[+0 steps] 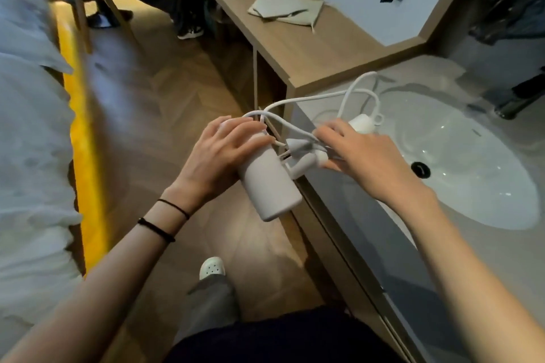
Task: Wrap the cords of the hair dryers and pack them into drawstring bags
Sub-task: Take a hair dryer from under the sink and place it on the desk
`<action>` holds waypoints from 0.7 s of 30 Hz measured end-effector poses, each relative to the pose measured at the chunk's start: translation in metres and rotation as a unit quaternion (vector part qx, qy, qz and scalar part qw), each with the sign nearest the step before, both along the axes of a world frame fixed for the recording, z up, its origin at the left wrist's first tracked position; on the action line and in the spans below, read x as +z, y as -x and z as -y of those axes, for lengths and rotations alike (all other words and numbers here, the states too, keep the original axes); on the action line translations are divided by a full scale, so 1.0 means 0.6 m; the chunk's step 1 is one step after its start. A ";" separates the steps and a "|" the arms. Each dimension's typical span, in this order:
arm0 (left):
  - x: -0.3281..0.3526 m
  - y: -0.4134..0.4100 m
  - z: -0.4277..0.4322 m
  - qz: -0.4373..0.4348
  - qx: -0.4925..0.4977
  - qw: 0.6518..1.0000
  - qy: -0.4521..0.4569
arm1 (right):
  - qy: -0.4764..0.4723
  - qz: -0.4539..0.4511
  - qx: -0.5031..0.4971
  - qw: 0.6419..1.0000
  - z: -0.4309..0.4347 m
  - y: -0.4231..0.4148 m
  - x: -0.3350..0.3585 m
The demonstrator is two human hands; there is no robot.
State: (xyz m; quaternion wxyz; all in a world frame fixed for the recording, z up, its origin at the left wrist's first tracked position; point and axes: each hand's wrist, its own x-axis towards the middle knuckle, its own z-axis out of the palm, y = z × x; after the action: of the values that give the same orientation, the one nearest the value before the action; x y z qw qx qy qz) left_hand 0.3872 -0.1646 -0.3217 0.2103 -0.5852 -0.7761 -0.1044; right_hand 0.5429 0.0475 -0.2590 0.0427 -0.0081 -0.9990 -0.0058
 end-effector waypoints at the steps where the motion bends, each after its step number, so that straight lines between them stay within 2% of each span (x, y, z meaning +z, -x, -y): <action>1: 0.001 0.038 -0.001 0.003 -0.012 1.000 0.000 | -0.002 -0.001 -0.012 1.000 0.006 0.028 -0.001; 5: 0.021 0.179 -0.009 0.016 -0.063 0.998 -0.004 | 0.009 -0.031 -0.059 0.998 0.034 0.130 0.010; 10: 0.045 0.327 -0.034 0.026 -0.124 0.992 -0.006 | -0.026 -0.052 -0.112 0.992 0.043 0.241 0.026; 14: 0.051 0.423 -0.081 0.034 -0.153 0.988 -0.006 | -0.017 -0.010 -0.168 0.986 0.015 0.329 0.032; 21: 0.037 0.604 -0.199 0.026 -0.165 0.986 -0.009 | -0.027 -0.011 -0.202 0.979 -0.086 0.502 0.013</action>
State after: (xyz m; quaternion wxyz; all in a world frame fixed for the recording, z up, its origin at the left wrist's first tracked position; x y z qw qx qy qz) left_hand 0.0249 -0.0449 -0.2998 0.1749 -0.7006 -0.6731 -0.1600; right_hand 0.2415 0.0992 -0.2512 0.0520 -0.2081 -0.9758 -0.0413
